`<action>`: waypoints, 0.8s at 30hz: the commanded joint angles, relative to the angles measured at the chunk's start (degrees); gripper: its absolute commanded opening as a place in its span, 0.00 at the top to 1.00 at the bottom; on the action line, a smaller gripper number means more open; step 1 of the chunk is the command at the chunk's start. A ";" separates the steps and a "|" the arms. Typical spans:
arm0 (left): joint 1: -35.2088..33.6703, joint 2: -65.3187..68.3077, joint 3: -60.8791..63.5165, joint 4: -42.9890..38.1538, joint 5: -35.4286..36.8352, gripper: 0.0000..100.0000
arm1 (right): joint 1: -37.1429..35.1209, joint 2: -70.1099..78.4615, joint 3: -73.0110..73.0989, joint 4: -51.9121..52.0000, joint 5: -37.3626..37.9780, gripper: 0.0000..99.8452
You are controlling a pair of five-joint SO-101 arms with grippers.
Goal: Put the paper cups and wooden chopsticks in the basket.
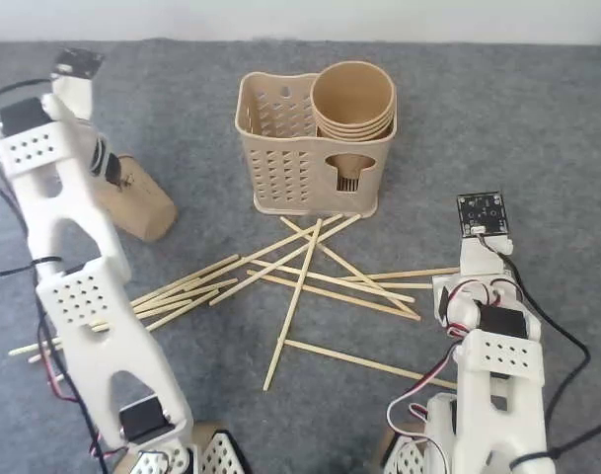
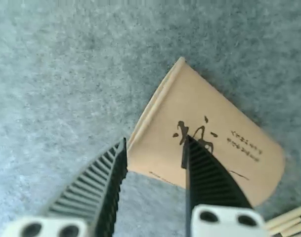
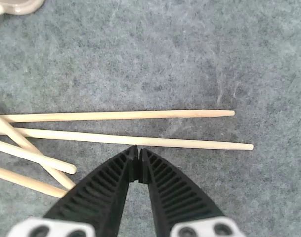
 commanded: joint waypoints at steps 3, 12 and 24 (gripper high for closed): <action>1.76 -0.26 1.89 1.85 2.81 0.82 | 0.22 -1.54 -0.26 -0.48 0.44 0.99; -1.76 -9.05 -2.33 1.85 9.49 0.82 | 0.22 -1.27 -0.26 -0.84 0.53 0.99; -3.16 -15.21 -2.33 1.23 13.98 0.99 | 0.22 -1.19 -0.26 -0.84 0.53 0.99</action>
